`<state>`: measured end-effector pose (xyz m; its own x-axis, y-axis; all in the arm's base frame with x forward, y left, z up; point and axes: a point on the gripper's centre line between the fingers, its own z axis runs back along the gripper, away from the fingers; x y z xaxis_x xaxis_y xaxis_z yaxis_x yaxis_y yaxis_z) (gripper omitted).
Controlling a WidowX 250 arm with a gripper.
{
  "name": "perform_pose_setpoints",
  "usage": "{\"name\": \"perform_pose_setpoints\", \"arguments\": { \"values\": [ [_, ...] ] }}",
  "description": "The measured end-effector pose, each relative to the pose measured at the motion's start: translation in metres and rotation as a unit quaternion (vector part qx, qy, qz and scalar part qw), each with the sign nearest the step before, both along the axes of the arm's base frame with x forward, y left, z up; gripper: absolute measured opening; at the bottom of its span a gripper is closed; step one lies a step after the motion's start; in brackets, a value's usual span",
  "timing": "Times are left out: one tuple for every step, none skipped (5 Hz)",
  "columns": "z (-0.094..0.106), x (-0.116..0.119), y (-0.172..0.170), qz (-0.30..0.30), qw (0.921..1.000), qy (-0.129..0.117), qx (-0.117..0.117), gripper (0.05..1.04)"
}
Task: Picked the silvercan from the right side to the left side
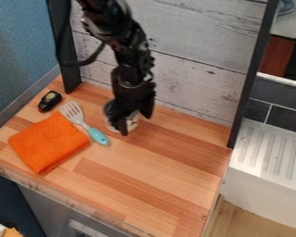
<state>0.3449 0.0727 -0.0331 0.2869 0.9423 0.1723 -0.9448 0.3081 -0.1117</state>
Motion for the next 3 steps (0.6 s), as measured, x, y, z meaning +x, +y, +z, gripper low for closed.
{"name": "perform_pose_setpoints", "arguments": {
  "values": [
    [0.001, -0.002, 0.015, 0.012, 0.9998, -0.001, 0.016, 1.001],
    [0.008, -0.002, 0.024, 0.017, 0.9996, -0.016, 0.016, 1.001],
    [0.032, -0.001, 0.023, 0.004, 0.9991, -0.034, 0.024, 1.001]
  ]
}}
